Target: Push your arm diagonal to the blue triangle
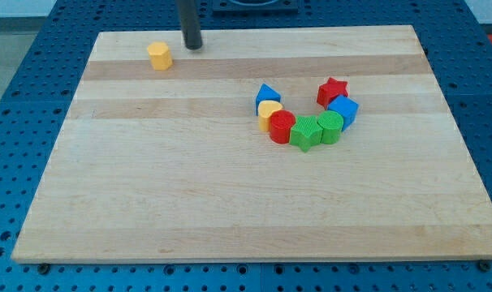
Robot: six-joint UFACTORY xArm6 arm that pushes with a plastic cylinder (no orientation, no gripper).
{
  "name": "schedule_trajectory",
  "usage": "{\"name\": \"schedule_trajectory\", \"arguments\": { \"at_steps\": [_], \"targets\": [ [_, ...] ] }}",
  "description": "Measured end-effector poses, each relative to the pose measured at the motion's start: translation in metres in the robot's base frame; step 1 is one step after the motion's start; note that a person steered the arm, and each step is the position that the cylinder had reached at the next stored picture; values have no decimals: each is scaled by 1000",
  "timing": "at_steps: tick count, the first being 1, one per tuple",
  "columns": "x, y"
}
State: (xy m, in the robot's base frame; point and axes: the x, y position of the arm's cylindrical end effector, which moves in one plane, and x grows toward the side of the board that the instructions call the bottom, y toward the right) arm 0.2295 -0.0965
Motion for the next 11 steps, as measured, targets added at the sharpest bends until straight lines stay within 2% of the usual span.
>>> {"name": "schedule_trajectory", "arguments": {
  "at_steps": [4, 6, 9, 11],
  "targets": [
    [6, 97],
    [27, 145],
    [68, 163],
    [72, 158]
  ]
}}
